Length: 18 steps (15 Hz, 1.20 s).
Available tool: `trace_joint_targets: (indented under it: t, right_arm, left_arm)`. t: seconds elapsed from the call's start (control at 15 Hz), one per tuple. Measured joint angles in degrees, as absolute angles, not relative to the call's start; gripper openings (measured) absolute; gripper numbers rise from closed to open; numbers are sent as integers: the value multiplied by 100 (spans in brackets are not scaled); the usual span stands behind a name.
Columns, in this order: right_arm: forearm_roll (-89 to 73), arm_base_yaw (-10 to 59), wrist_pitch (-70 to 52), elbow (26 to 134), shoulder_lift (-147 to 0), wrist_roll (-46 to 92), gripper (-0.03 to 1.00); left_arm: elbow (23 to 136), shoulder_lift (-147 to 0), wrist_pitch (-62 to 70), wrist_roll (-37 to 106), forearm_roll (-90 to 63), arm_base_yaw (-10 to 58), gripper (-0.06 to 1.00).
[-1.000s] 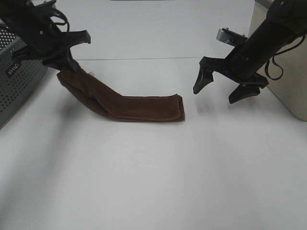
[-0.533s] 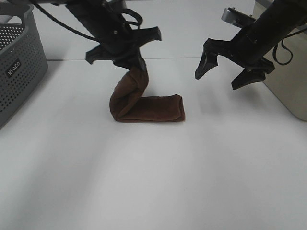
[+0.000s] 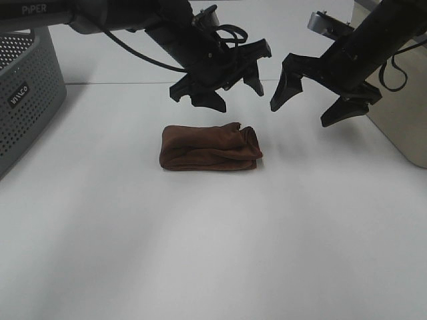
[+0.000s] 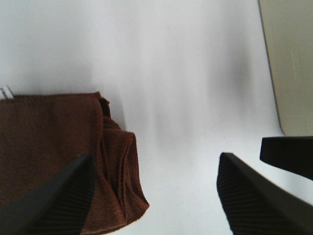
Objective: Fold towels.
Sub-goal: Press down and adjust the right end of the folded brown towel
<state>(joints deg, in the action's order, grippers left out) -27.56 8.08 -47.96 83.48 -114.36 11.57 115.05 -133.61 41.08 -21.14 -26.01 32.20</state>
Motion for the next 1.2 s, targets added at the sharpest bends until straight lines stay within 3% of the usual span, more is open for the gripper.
trace_joint_targets:
  t: [0.67,1.2]
  right_arm:
    - [-7168,1736,-5036,8348,-12508,3799,96]
    - [-6377,1278,-5145,8348,-12937,3065,96]
  left_arm:
    - [11585,-12645,4687,-2045,-1415,2023,69]
    - [11585,-12645,4864,-2023,-1352,2023,69]
